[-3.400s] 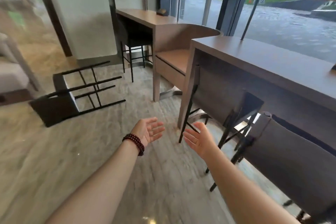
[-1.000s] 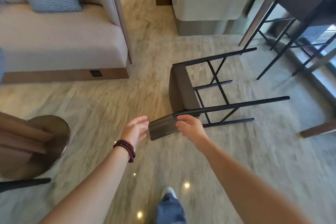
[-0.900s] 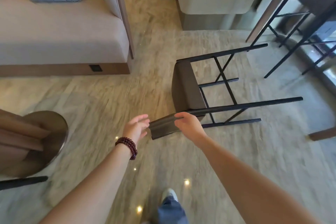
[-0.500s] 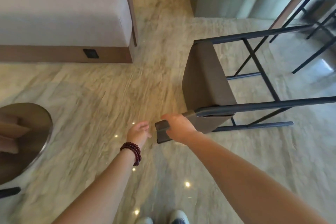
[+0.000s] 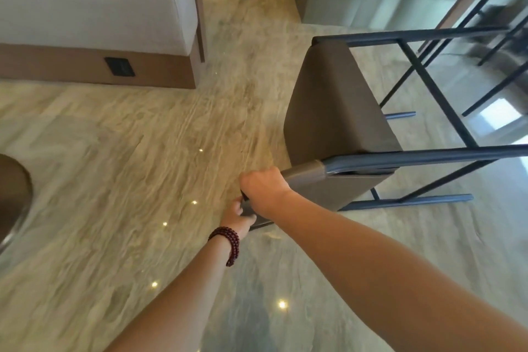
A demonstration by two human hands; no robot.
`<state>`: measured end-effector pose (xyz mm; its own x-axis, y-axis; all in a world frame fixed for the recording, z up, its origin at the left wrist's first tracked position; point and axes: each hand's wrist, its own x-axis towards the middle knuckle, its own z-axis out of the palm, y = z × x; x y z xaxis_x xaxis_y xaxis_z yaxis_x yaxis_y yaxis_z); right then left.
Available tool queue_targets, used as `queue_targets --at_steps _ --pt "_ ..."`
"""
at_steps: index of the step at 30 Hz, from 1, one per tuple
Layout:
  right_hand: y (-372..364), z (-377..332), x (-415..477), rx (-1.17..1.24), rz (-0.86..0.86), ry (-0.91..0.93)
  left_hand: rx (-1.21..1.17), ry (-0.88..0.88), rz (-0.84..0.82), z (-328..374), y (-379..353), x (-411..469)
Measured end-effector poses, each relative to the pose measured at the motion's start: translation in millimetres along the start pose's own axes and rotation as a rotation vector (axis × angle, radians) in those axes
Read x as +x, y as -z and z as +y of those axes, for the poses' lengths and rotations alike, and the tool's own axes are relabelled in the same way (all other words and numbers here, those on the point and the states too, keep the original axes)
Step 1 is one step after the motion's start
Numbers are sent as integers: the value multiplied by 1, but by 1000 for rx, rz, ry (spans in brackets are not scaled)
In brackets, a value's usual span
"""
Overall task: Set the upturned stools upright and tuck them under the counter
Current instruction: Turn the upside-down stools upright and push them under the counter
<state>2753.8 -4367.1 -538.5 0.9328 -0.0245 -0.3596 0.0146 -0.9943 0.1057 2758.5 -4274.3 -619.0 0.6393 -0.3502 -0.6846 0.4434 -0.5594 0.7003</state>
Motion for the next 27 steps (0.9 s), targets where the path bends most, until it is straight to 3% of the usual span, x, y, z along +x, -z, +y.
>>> queue_targets --at_steps 4,8,15,21,27 --pt "25 17 -16 24 14 21 -220 81 -50 9 -19 6" --pt "61 44 -43 30 35 28 -71 -67 132 42 -28 -14" --pt "154 93 -111 102 57 -39 48 -175 211 148 -26 -95" --pt "264 156 -175 261 129 -170 214 -254 206 268 -27 -171" --pt "316 227 -237 343 190 -392 501 -337 134 361 -65 -221"
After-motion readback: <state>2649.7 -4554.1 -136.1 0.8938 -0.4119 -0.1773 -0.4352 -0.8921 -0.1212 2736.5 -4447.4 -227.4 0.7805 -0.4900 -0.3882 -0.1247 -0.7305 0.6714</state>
